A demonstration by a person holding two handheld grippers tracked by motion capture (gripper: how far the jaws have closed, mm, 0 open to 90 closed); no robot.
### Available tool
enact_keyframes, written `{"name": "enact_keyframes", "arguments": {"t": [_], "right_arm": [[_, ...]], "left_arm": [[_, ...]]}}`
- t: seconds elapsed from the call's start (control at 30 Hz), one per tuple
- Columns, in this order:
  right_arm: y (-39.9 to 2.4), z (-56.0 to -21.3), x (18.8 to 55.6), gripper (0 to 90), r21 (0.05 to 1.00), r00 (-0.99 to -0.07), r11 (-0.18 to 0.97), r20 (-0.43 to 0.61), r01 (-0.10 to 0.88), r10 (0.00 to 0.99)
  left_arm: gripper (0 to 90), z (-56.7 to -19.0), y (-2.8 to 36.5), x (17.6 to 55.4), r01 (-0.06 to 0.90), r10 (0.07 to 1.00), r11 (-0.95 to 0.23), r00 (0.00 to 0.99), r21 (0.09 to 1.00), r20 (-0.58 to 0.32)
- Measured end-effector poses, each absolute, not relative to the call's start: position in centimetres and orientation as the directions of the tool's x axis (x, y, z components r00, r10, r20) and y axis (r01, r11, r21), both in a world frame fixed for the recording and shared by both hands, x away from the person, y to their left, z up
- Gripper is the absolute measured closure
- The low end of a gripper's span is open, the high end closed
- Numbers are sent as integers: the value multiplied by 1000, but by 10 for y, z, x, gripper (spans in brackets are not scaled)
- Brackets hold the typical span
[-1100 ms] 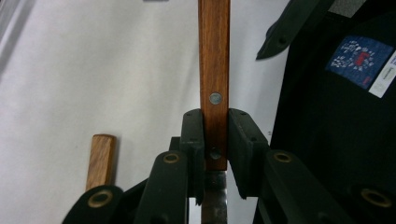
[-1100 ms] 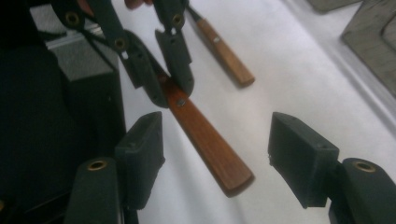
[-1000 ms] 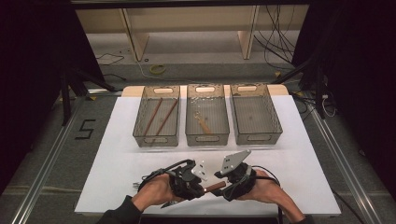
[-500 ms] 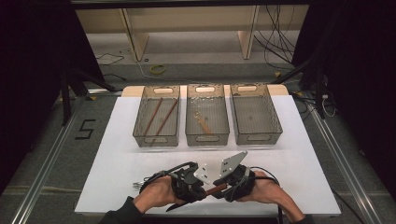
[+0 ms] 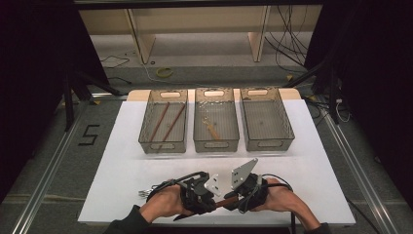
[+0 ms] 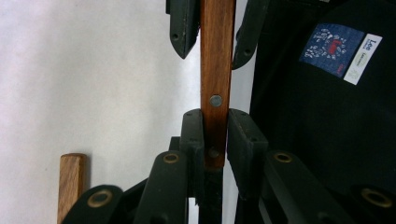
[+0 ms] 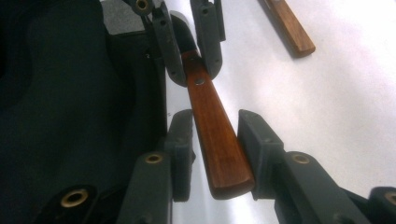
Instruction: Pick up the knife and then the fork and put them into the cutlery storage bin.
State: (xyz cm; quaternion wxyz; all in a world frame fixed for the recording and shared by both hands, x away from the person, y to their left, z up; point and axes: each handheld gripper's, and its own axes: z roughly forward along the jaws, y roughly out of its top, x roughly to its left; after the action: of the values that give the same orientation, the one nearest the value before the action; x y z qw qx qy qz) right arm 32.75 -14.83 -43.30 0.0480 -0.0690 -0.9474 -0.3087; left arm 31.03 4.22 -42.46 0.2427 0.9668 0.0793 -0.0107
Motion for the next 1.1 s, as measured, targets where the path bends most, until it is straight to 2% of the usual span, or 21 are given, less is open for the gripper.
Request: {"name": "enact_keyframes", "arguments": {"t": [0.17, 0.5, 0.6, 0.67, 0.77, 0.93, 1.1], "right_arm": [[-150, -431, 326, 744, 594, -987, 791, 144, 145, 73], [-152, -425, 322, 751, 611, -989, 779, 126, 140, 78], [-155, -421, 323, 752, 616, -990, 775, 110, 142, 94], [-157, -420, 323, 752, 619, -988, 769, 104, 156, 116], [-162, -417, 325, 752, 630, -984, 756, 103, 178, 146], [-169, -411, 328, 752, 651, -978, 732, 98, 201, 182], [-176, -402, 331, 752, 673, -972, 707, 85, 220, 221]], "left_arm": [[736, -423, 43, 310, 154, 154, -864, 987, 479, -41], [708, -415, 44, 311, 186, 187, -841, 981, 508, -51], [649, -409, 48, 313, 197, 211, -825, 977, 530, -34], [571, -405, 51, 315, 213, 238, -808, 971, 549, -26], [499, -399, 56, 317, 221, 260, -780, 965, 585, -19], [427, -394, 61, 320, 227, 288, -755, 957, 615, 1], [397, -390, 65, 322, 235, 316, -718, 949, 655, 5]]}}
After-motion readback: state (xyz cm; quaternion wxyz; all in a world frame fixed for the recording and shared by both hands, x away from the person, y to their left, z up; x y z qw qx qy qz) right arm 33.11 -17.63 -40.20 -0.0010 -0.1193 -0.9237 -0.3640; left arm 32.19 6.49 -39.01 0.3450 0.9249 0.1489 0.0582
